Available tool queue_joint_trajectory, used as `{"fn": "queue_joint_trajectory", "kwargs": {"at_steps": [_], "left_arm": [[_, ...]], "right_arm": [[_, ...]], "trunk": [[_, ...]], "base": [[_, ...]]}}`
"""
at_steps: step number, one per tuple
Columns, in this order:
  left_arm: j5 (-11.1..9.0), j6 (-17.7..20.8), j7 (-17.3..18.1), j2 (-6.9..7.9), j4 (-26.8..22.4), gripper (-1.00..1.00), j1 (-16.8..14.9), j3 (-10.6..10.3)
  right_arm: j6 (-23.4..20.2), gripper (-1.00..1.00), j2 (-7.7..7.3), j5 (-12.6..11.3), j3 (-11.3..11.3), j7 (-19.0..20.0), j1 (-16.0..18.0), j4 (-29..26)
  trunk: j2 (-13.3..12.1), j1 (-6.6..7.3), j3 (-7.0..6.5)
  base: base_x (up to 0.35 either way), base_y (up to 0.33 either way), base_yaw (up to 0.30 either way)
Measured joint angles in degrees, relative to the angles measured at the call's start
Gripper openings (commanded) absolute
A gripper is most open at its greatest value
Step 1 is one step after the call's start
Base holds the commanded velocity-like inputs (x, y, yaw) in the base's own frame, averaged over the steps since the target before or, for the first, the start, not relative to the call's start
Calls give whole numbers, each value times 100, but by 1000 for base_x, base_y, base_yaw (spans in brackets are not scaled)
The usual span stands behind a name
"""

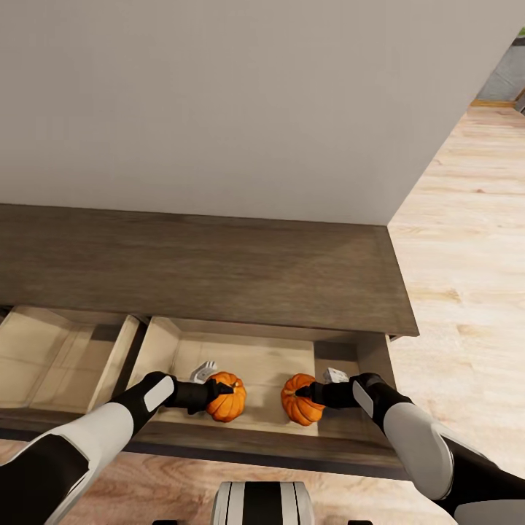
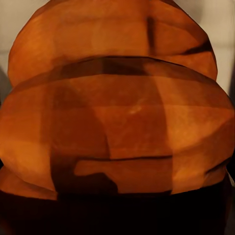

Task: Place each of the two pumpkins and all three candles from the living room inside a cabinet in the living room (use any cabinet), then make sure every cabinet is closed, and position the cauldron so it is next to a table in the living room.

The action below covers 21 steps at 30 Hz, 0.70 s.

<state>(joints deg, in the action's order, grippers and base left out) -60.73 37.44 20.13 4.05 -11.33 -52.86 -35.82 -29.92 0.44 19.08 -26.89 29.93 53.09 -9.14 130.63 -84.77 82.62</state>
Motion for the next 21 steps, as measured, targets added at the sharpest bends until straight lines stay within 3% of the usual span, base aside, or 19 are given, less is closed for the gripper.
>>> {"fn": "queue_joint_trajectory", "kwargs": {"at_steps": [5,6,7,9,13,14,21], "left_arm": [[1,-17,-304,-11,16,-100,2,-13],[-16,-191,-338,-63,41,-100,5,-300],[4,-268,-343,-94,53,-100,5,-457],[-38,-328,-342,-162,57,-100,5,-627],[-25,-342,-344,-191,54,-100,3,-644],[-23,-343,-344,-192,57,-100,3,-646],[-22,-344,-345,-191,52,-100,3,-641]], "right_arm": [[-4,-100,0,1,1,3,0,0],[-7,-100,0,0,3,3,0,0],[-10,-100,0,2,7,3,0,0],[-19,-100,0,4,11,-1,0,0],[-30,-100,0,2,10,0,0,0],[-31,100,0,2,9,-2,0,0],[-40,100,0,-1,8,-4,0,5]], "trunk": [[0,0,0],[0,0,0],[0,0,0],[0,0,0],[0,0,0],[0,0,0],[0,0,0]], "base": [[0,0,0],[0,0,0],[0,0,0],[0,0,0],[0,0,0],[0,0,0],[0,0,0]]}}
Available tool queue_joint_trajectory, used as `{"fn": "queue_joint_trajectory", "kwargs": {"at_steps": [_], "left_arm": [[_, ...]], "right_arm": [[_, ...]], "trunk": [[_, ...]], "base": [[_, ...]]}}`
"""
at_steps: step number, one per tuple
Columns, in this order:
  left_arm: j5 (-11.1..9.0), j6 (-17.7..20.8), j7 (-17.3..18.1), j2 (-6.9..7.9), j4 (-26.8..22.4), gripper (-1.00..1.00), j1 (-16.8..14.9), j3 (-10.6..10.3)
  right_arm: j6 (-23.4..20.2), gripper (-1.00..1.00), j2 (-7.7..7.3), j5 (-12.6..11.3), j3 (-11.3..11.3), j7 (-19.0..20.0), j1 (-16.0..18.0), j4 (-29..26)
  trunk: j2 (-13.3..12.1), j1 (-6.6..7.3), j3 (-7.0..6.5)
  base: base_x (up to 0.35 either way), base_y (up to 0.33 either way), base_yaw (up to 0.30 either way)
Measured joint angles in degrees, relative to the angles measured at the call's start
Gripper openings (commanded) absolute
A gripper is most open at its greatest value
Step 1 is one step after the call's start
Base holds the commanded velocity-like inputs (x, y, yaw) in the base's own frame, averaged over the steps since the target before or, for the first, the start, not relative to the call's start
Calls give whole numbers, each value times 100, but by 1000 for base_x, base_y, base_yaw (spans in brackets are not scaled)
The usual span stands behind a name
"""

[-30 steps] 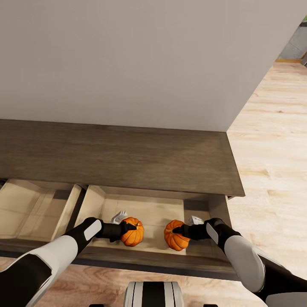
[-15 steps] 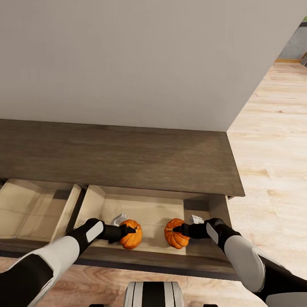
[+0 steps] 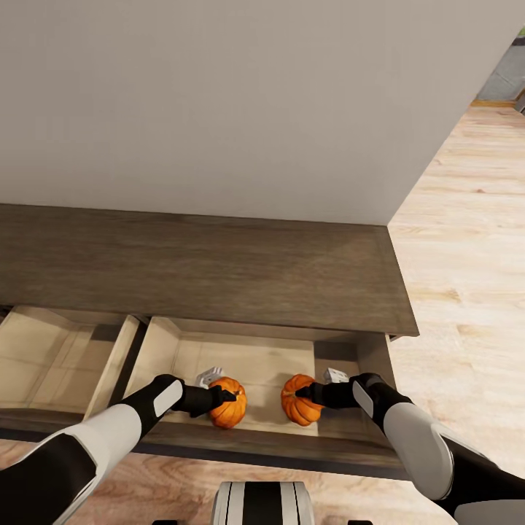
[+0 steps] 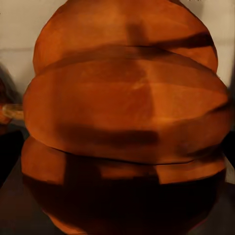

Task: Place each of the two pumpkins and all three candles from the living room inside a cabinet in the living room (use any cabinet), then make sure every cabinet is closed, and position the cauldron so it is next to a table in the living room.

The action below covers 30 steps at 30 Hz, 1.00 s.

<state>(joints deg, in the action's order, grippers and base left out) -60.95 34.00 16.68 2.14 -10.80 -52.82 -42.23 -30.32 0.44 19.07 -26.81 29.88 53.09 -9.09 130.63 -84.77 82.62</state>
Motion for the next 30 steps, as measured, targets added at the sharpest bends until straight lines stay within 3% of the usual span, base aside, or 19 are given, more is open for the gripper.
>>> {"fn": "queue_joint_trajectory", "kwargs": {"at_steps": [12,13,30], "left_arm": [[-2,0,1,6,-3,-100,0,4],[-1,0,1,6,-3,100,0,3],[-4,-127,5,68,-51,100,-8,22]], "right_arm": [[2,100,0,9,8,-2,0,-5],[5,100,0,9,8,-1,0,-5],[-21,100,-39,-66,-17,-22,1,-10]], "trunk": [[0,0,0],[0,0,0],[0,0,0]], "base": [[0,0,0],[0,0,0],[0,0,0]]}}
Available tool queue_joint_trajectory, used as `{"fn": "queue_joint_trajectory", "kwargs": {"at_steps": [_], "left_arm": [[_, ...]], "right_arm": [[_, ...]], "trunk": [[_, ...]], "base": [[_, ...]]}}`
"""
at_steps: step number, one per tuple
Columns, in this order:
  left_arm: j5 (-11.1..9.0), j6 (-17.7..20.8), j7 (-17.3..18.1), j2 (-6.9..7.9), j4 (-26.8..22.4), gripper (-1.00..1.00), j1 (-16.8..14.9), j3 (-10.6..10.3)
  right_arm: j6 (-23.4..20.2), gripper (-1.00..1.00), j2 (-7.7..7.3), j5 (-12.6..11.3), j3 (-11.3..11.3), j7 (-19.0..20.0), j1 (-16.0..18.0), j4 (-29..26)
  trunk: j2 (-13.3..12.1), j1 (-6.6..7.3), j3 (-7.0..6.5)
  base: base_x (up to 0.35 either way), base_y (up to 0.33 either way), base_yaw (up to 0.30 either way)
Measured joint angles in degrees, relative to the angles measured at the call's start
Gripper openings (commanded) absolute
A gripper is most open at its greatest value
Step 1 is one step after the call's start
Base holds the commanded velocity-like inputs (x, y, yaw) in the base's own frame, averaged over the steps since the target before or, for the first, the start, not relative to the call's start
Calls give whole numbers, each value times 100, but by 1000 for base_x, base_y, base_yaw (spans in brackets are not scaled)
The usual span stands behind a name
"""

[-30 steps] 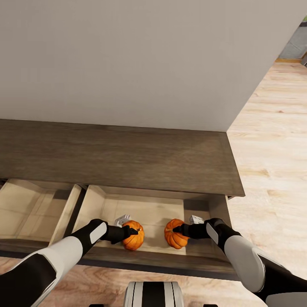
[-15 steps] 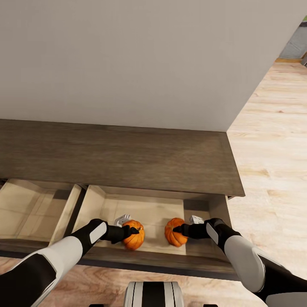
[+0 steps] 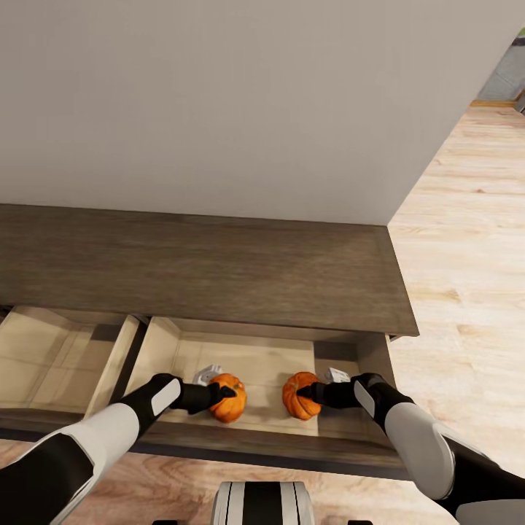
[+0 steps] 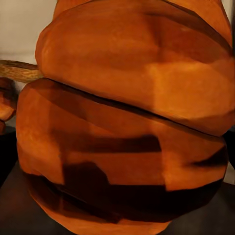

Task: Place each of the two pumpkins and all three candles from the living room inside a cabinet in the living room (use any cabinet), then make sure every cabinet is closed, and position the cauldron so it is next to a table in the living room.

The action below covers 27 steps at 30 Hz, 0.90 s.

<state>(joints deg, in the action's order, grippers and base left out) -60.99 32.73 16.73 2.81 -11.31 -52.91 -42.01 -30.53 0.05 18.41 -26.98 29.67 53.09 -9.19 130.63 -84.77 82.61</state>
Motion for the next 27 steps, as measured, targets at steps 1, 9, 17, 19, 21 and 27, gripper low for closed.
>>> {"fn": "queue_joint_trajectory", "kwargs": {"at_steps": [1,9,17,19,21,27], "left_arm": [[1,-2,1,24,-1,100,0,4],[3,-142,38,463,-197,100,-10,15],[-8,-153,64,685,-414,100,-9,26],[-9,-153,66,685,-414,100,-9,25],[-8,-153,67,685,-415,100,-9,24],[-8,-151,73,709,-431,100,-9,22]], "right_arm": [[-3,100,-2,2,4,-10,0,0],[5,100,-14,75,26,-283,0,-18],[-37,100,-28,73,4,-332,0,-195],[-40,100,-35,67,0,-330,0,-197],[-43,100,-39,68,2,-332,0,-197],[-179,100,-196,67,-1,-339,0,-433]], "trunk": [[0,0,0],[0,0,0],[0,0,0],[0,0,0],[0,0,0],[0,0,0]], "base": [[0,0,0],[0,0,0],[0,0,0],[0,0,0],[0,0,0],[0,0,0]]}}
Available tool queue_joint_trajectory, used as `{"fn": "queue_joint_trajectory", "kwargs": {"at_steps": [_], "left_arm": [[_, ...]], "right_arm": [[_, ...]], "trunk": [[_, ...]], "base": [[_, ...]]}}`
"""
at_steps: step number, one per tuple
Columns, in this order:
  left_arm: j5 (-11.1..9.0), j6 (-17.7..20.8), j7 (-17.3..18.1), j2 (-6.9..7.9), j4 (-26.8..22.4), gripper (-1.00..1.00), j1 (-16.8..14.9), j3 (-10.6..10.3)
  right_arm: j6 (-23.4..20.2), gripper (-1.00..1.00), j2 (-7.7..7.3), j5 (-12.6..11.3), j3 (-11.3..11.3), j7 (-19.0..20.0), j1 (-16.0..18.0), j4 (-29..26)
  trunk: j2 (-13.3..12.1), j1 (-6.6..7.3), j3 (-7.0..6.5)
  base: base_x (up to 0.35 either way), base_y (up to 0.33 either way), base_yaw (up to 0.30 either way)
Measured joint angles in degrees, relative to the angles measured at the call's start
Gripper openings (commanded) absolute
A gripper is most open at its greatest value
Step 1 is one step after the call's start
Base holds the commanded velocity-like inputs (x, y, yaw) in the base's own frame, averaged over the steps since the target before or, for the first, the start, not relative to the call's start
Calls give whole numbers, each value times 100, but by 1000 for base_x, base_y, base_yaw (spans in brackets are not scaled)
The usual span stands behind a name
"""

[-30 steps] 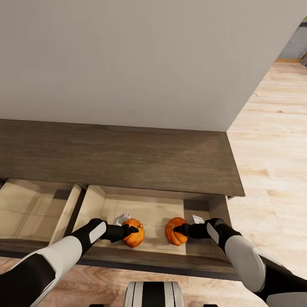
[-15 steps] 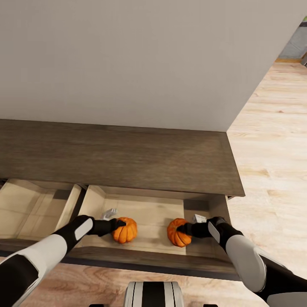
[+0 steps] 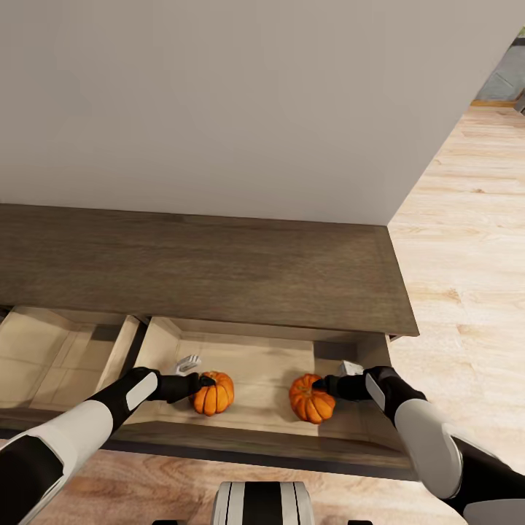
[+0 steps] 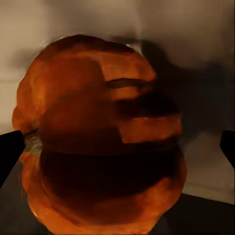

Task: Place each of the two pumpkins and all three candles from the living room inside a cabinet in the living room (use any cabinet), then make sure every cabinet is closed, and position the cauldron so it is next to a table in the living room.

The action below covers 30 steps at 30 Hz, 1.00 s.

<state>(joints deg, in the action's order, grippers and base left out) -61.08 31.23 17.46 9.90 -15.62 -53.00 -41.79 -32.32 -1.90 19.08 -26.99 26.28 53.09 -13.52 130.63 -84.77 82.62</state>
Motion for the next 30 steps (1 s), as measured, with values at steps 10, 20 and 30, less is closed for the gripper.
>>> {"fn": "queue_joint_trajectory", "kwargs": {"at_steps": [10,20,30], "left_arm": [[-36,42,28,324,-380,100,33,-23],[-16,78,507,344,-634,100,35,-29],[-13,186,556,311,-668,100,44,-42]], "right_arm": [[-528,100,-203,-133,11,35,-1,-594],[-487,100,-256,5,40,334,-1,-599],[-486,100,-258,10,51,416,-1,-579]], "trunk": [[0,0,0],[0,0,0],[0,0,0]], "base": [[0,0,0],[0,0,0],[0,0,0]]}}
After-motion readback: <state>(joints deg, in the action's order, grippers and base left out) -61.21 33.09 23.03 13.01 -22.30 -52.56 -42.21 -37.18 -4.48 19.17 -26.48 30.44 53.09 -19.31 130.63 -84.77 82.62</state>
